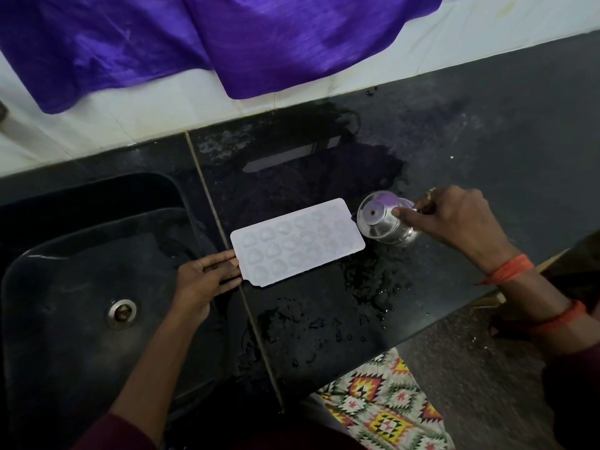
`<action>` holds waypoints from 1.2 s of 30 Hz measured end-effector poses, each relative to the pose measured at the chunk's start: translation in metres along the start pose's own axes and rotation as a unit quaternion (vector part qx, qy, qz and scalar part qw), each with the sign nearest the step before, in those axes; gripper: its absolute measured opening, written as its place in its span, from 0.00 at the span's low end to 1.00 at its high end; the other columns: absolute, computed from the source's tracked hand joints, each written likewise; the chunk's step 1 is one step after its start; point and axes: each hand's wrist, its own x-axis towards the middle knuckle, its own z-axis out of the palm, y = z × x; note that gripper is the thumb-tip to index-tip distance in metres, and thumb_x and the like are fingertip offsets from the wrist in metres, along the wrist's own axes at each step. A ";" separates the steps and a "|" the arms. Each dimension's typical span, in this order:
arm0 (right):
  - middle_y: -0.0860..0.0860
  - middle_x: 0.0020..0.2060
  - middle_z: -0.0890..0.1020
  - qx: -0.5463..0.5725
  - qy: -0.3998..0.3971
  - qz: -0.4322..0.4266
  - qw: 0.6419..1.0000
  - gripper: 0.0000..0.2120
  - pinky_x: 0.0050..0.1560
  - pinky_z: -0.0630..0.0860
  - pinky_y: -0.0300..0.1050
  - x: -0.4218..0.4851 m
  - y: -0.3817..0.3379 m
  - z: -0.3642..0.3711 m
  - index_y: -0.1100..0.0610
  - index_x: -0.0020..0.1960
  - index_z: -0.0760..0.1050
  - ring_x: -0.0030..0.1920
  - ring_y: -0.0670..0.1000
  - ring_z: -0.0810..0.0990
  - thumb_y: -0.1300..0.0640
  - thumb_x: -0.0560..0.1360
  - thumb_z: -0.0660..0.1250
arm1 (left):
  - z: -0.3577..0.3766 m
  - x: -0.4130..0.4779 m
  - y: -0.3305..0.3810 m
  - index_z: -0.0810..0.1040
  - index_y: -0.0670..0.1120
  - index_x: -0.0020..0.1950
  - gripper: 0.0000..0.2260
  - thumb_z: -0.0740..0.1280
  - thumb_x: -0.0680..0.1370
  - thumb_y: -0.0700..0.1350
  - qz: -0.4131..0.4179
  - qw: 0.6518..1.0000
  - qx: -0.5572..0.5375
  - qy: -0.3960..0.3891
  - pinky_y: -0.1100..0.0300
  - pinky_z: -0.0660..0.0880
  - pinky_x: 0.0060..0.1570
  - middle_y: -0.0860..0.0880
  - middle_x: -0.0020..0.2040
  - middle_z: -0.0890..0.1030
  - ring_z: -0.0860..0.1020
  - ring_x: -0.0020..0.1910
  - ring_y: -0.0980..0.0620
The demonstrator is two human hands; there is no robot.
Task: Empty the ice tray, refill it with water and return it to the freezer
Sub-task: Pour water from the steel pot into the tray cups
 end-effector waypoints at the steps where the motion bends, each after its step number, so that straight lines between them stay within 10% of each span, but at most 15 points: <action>1: 0.56 0.33 0.84 0.002 0.001 -0.002 1.000 0.22 0.39 0.74 0.45 -0.001 0.001 0.000 0.56 0.45 0.85 0.35 0.55 0.80 0.36 0.72 0.71 | 0.000 0.000 0.000 0.83 0.42 0.53 0.06 0.71 0.78 0.35 -0.001 1.000 0.000 0.001 0.64 0.82 0.35 0.45 0.45 0.86 0.86 0.38 0.54; 36: 0.58 0.38 0.85 -0.027 -0.020 0.019 0.999 0.21 0.46 0.80 0.52 -0.017 0.000 -0.006 0.54 0.46 0.85 0.42 0.61 0.83 0.36 0.70 0.73 | -0.003 0.002 -0.005 0.83 0.39 0.57 0.08 0.70 0.78 0.34 -0.003 1.000 0.003 0.001 0.63 0.82 0.37 0.45 0.46 0.87 0.86 0.42 0.52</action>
